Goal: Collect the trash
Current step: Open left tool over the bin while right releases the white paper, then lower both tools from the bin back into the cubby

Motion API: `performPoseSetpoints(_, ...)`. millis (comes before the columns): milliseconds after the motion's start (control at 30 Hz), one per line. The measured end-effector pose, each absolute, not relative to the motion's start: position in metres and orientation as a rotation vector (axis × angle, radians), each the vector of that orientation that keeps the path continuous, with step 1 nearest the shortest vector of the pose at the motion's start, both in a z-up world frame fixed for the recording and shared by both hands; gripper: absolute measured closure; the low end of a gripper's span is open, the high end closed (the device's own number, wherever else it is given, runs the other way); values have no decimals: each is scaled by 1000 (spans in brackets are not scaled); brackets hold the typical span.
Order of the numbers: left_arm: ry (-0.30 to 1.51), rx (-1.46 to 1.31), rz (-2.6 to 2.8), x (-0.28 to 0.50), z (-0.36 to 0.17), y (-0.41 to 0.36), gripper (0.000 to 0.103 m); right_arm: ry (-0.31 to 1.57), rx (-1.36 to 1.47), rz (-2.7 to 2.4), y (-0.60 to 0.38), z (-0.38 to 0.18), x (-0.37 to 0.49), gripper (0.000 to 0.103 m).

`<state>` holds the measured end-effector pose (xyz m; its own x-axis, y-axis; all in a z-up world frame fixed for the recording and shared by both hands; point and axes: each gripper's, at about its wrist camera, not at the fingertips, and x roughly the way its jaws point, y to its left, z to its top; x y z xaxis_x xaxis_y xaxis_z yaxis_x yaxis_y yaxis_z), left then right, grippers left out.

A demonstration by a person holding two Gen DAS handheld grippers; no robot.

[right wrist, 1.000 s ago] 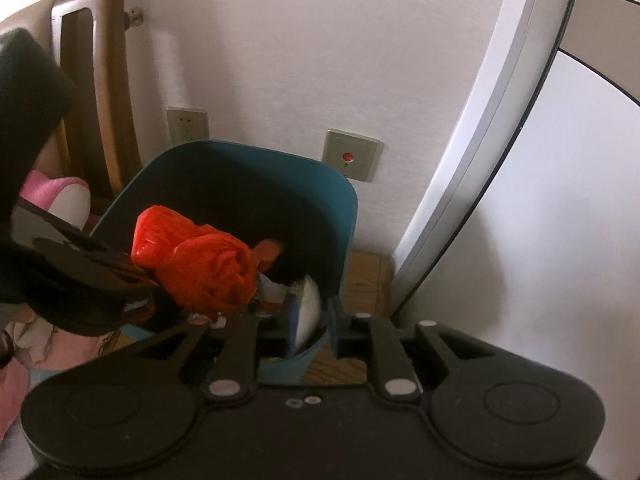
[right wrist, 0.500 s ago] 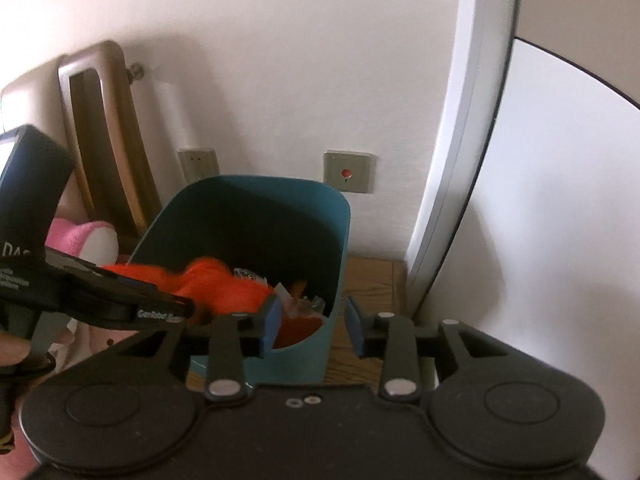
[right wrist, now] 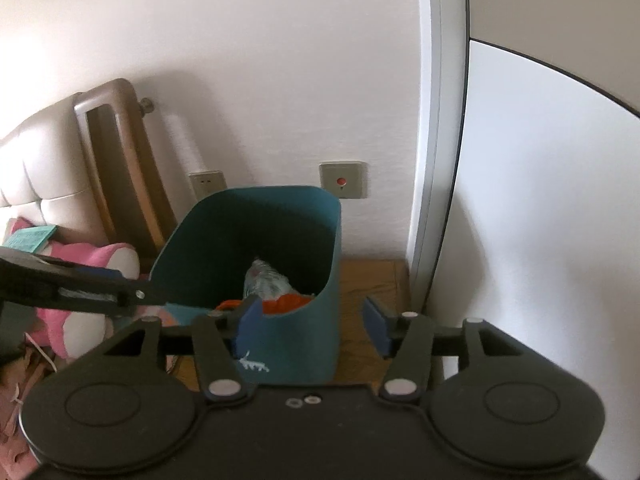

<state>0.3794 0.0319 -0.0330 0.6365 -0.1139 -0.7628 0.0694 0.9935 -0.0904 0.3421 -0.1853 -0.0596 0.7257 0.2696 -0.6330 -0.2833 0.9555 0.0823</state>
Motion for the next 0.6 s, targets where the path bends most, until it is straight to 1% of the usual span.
performPoseSetpoints(33,858,-61,-108,370,-31,34,32,695,-12,315,-186,-62,338,45)
performPoseSetpoints(200,809,-84,-113,330,-33,47,26,710,-7,365,-184,-86,317,43)
performPoseSetpoints(267,797,-106,-115,316,-40,54,23,730,-12,383,-182,-99,311,41)
performPoseSetpoints(333,793,-127,-103,304,-52,61,23,759,-16,408,-182,-116,307,40)
performPoseSetpoints(400,793,-136,-81,295,-66,65,19,788,-29,420,-180,-134,304,39)
performPoseSetpoints(467,795,-154,-76,289,-82,70,8,824,-24,425,-181,-151,304,39)
performPoseSetpoints(533,798,-179,-73,285,-101,74,2,855,-17,420,-183,-168,305,38)
performPoseSetpoints(600,804,-192,-54,281,-119,77,1,890,-13,413,-184,-189,306,38)
